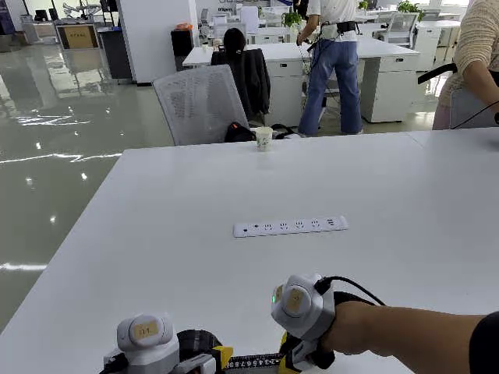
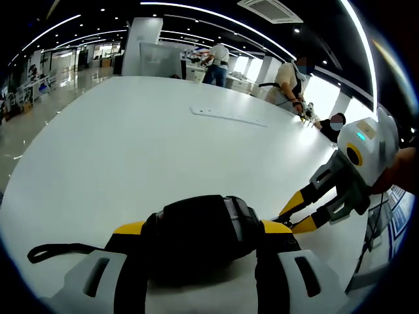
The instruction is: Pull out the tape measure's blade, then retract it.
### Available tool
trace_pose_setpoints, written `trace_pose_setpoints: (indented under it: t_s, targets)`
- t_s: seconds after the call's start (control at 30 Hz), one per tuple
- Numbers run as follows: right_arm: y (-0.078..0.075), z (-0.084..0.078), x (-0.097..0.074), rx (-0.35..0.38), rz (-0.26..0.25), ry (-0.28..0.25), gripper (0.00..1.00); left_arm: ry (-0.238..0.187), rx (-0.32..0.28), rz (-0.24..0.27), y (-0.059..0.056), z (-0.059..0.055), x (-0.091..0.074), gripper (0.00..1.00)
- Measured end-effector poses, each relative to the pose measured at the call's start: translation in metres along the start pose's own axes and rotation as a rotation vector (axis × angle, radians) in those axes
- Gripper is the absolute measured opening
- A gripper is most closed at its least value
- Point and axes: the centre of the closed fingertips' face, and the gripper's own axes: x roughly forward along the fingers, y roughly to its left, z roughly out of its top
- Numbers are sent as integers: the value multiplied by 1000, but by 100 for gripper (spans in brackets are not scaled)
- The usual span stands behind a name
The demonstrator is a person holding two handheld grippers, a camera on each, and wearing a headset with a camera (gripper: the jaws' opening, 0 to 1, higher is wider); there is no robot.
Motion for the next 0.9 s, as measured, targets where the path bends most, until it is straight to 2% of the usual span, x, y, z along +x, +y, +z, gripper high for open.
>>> trace_pose_setpoints:
  t_s: [0.33,0.9]
  targets:
    - [1,6,4,18,-1,-11,12,4,-5,-5,1,0,-1,61]
    - [0,8,4,6,0,-14,11,9,-19,-10,0,0,0,61]
